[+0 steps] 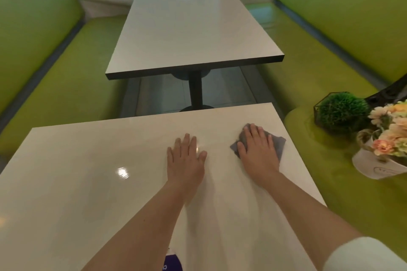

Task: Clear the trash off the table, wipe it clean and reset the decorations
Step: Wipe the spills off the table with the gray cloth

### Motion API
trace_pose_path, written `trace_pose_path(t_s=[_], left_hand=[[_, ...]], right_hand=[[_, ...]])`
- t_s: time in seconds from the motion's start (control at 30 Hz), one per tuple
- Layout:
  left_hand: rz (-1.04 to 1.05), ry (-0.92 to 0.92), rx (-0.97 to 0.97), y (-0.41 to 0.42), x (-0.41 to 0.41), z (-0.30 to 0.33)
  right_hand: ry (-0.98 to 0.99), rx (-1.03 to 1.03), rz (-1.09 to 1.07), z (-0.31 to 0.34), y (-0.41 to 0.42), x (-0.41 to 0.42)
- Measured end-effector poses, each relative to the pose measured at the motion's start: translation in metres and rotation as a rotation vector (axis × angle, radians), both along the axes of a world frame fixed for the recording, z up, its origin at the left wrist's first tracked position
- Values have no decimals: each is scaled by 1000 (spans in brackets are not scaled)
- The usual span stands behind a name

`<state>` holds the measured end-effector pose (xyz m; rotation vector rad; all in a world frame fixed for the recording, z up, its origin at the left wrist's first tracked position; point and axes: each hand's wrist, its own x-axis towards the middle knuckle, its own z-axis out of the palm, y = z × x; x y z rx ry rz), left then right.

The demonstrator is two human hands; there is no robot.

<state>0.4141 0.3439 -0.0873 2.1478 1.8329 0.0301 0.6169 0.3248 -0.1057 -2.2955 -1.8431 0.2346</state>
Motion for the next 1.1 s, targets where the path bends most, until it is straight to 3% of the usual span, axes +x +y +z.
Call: trace_pose_path(t_s=[0.17, 0.3, 0.4, 0.5, 0.57, 0.73, 0.83, 0.9, 0.97, 1.1], left_hand=[[44, 48, -100, 2, 12, -5], [45, 48, -140, 6, 10, -4], [43, 69, -166, 10, 10, -3], [45, 87, -197, 11, 10, -4], [47, 88, -200, 12, 11, -4], [42, 76, -181, 11, 10, -4], [46, 72, -173, 10, 9, -5], [50, 68, -168, 11, 10, -5], [54, 68, -167, 10, 11, -4], [54, 82, -167, 9, 12, -3]], right_hand=[[22, -24, 375, -5, -1, 12], [10, 34, 209, -5, 15, 41], [-27, 41, 67, -5, 19, 18], [26, 56, 160, -4, 12, -9], [259, 79, 168, 4, 8, -17], [1361, -43, -342, 63, 11, -8], [1619, -175, -406, 87, 9, 2], [1641, -249, -374, 89, 10, 3], [1513, -274, -356, 81, 14, 2], [777, 8, -150, 55, 15, 5]])
